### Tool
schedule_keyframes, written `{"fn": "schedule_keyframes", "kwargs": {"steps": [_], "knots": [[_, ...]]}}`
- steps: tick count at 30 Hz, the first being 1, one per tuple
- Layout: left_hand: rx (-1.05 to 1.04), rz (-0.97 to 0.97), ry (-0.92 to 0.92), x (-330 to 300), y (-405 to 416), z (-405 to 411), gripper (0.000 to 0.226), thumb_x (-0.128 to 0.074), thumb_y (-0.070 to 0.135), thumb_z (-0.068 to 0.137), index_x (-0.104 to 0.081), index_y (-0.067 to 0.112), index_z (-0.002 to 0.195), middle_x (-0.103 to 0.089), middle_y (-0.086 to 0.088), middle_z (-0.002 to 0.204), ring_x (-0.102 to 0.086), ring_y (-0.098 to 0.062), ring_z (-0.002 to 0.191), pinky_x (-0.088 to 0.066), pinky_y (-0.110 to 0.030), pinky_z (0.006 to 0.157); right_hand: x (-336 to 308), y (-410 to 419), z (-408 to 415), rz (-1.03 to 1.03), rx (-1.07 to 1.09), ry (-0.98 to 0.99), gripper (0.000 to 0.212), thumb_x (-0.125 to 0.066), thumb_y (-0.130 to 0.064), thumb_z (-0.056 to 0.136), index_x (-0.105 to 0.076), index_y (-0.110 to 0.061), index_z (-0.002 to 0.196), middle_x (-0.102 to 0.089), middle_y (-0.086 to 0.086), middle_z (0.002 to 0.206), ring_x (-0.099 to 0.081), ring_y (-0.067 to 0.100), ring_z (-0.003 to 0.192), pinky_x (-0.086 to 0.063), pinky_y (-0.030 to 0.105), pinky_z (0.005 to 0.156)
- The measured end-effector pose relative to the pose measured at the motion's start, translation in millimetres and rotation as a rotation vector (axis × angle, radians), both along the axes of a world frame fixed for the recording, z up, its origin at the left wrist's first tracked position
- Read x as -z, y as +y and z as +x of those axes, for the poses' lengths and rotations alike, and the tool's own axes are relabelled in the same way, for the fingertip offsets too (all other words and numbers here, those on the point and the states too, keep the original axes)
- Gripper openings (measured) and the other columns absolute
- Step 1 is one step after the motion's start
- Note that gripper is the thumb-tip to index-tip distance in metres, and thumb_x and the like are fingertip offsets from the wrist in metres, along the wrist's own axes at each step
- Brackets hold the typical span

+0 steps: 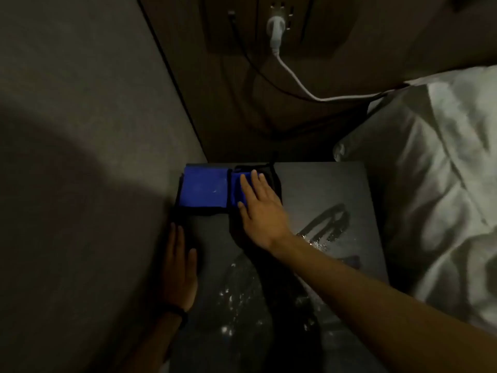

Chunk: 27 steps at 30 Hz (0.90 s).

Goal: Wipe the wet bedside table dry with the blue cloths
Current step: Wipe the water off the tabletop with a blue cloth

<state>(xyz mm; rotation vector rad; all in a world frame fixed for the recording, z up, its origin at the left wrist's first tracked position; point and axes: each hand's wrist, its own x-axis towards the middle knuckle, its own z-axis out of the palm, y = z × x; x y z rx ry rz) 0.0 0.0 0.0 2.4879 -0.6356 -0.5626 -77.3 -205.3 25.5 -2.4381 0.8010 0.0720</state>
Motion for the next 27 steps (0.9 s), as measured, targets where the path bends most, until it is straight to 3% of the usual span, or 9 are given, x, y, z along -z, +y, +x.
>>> {"fn": "schedule_keyframes", "kwargs": {"steps": [4, 6, 12, 17, 20, 22, 25, 27], "knots": [[-0.332, 0.017, 0.2, 17.2, 6.2, 8.0, 0.05, -0.031, 0.038, 0.098, -0.034, 0.016, 0.143, -0.037, -0.011, 0.147, -0.036, -0.028, 0.132, -0.021, -0.036, 0.11, 16.0, -9.0, 11.5, -0.074, -0.026, 0.079, 0.061, -0.025, -0.041, 0.11, -0.001, -0.02, 0.162, 0.007, 0.009, 0.17, 0.012, 0.023, 0.155, 0.004, 0.04, 0.126], [-0.368, -0.009, 0.247, 21.2, 5.3, 5.7, 0.049, -0.029, 0.041, 0.098, -0.047, 0.012, 0.134, -0.049, -0.016, 0.136, -0.047, -0.031, 0.122, -0.029, -0.038, 0.105, 24.0, -16.5, 18.2, -0.119, -0.019, 0.107, 0.06, -0.021, -0.041, 0.11, 0.0, -0.018, 0.162, 0.008, 0.01, 0.17, 0.012, 0.024, 0.155, 0.002, 0.042, 0.127], [-0.476, 0.098, 0.133, 27.1, -1.6, 3.1, 0.056, -0.025, 0.051, 0.095, -0.054, 0.013, 0.125, -0.058, -0.02, 0.12, -0.057, -0.036, 0.106, -0.04, -0.046, 0.095, 43.6, -14.9, 28.7, -0.196, -0.034, 0.171, 0.062, -0.011, -0.05, 0.107, 0.022, -0.02, 0.151, 0.022, 0.01, 0.166, 0.026, 0.023, 0.15, 0.016, 0.04, 0.121], [-0.445, 0.145, 0.018, 27.3, -2.8, 0.3, 0.056, -0.024, 0.052, 0.094, -0.059, 0.013, 0.116, -0.062, -0.021, 0.108, -0.061, -0.037, 0.093, -0.044, -0.043, 0.084, 52.6, -21.3, 28.5, -0.269, -0.057, 0.197, 0.067, -0.008, -0.052, 0.105, 0.018, -0.018, 0.156, 0.021, 0.011, 0.167, 0.025, 0.024, 0.151, 0.012, 0.044, 0.124], [-0.413, 0.081, -0.115, 27.5, -3.0, -2.5, 0.059, -0.026, 0.05, 0.093, -0.065, 0.006, 0.1, -0.066, -0.025, 0.089, -0.063, -0.038, 0.077, -0.044, -0.038, 0.068, 52.3, -29.8, 33.0, -0.285, -0.069, 0.186, 0.067, -0.009, -0.052, 0.106, 0.013, -0.017, 0.159, 0.017, 0.01, 0.168, 0.022, 0.024, 0.153, 0.011, 0.043, 0.124], [-0.379, 0.042, -0.195, 26.0, -3.7, -3.0, 0.058, -0.031, 0.043, 0.093, -0.067, -0.001, 0.086, -0.065, -0.029, 0.077, -0.063, -0.041, 0.066, -0.043, -0.037, 0.06, 50.3, -39.0, 33.8, -0.283, -0.089, 0.177, 0.067, -0.01, -0.051, 0.107, 0.01, -0.017, 0.16, 0.016, 0.01, 0.168, 0.02, 0.024, 0.154, 0.01, 0.044, 0.125], [-0.337, 0.054, -0.265, 23.5, -3.9, -5.1, 0.035, -0.046, 0.02, 0.096, -0.066, -0.008, 0.087, -0.064, -0.033, 0.077, -0.062, -0.048, 0.065, -0.049, -0.045, 0.062, 48.0, -51.3, 26.5, -0.286, -0.122, 0.166, 0.066, -0.013, -0.049, 0.108, 0.008, -0.017, 0.161, 0.013, 0.01, 0.169, 0.017, 0.024, 0.154, 0.007, 0.046, 0.125], [-0.331, 0.066, -0.267, 23.2, -2.6, -5.1, 0.032, -0.048, 0.016, 0.096, -0.066, -0.01, 0.089, -0.064, -0.035, 0.08, -0.062, -0.05, 0.068, -0.049, -0.047, 0.064, 48.0, -60.1, 17.4, -0.276, -0.098, 0.17, 0.066, -0.012, -0.049, 0.107, 0.008, -0.018, 0.161, 0.013, 0.009, 0.169, 0.017, 0.024, 0.155, 0.006, 0.046, 0.126]]}}
